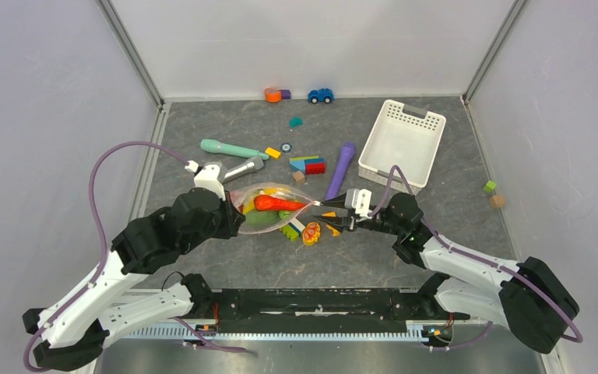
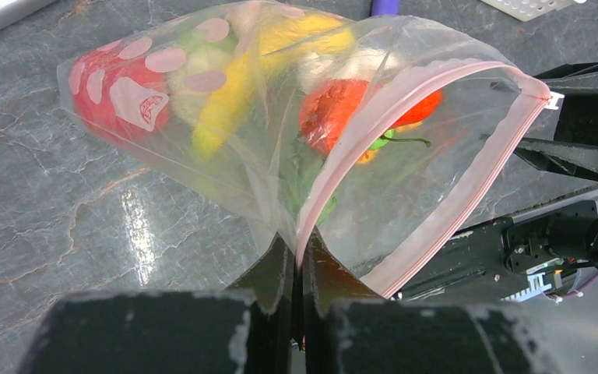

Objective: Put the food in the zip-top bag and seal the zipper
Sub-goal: Zip the zipper food storage bag at the center of the board.

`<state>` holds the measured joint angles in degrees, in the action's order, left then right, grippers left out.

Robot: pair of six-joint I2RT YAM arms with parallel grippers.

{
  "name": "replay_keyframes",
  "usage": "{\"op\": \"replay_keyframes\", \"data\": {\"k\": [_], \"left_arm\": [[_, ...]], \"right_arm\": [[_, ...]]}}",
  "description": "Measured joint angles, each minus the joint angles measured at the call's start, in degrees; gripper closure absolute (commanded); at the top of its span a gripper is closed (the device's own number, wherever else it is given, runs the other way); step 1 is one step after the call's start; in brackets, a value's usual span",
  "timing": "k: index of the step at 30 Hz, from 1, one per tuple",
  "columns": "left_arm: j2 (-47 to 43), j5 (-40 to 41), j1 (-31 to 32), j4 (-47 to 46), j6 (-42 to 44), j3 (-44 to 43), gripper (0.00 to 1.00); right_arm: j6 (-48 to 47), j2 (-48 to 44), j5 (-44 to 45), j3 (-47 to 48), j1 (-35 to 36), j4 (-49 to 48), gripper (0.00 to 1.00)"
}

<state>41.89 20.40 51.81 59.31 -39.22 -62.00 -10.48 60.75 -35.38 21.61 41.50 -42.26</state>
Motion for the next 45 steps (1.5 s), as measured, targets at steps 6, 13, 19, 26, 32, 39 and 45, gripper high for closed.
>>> {"op": "replay_keyframes", "data": {"k": [6,13,19,26,32,39,45], "left_arm": [[0.0,-0.9,0.0,0.2,0.0,0.0,0.98],[0.0,-1.4,0.0,0.2,0.0,0.0,0.98],[0.0,-1.5,0.0,0.3,0.0,0.0,0.98],[0.0,-1.6,0.0,0.3,0.0,0.0,0.98],[0.1,-2.3,0.0,0.3,0.0,0.0,0.98],[-0.9,-2.6,0.0,0.2,-0.1,0.0,0.98],[-2.2,-2.6,0.0,0.2,-0.6,0.1,0.98]], "right_arm": [[0.7,2.2,0.0,0.0,-0.1,-3.7,0.56],[1.5,4.4,0.5,0.0,-1.5,-6.3,0.56],[2.6,5.4,0.2,0.0,-2.8,-8.6,0.55],[3.8,6.4,-1.9,0.0,-3.8,-12.3,0.57],[8.3,11.8,-7.0,0.0,-3.8,-20.0,0.7],[13.6,14.8,-9.7,0.0,-3.8,-28.2,0.79],[15.1,15.1,-10.7,-1.0,-3.8,-32.0,0.88]]}}
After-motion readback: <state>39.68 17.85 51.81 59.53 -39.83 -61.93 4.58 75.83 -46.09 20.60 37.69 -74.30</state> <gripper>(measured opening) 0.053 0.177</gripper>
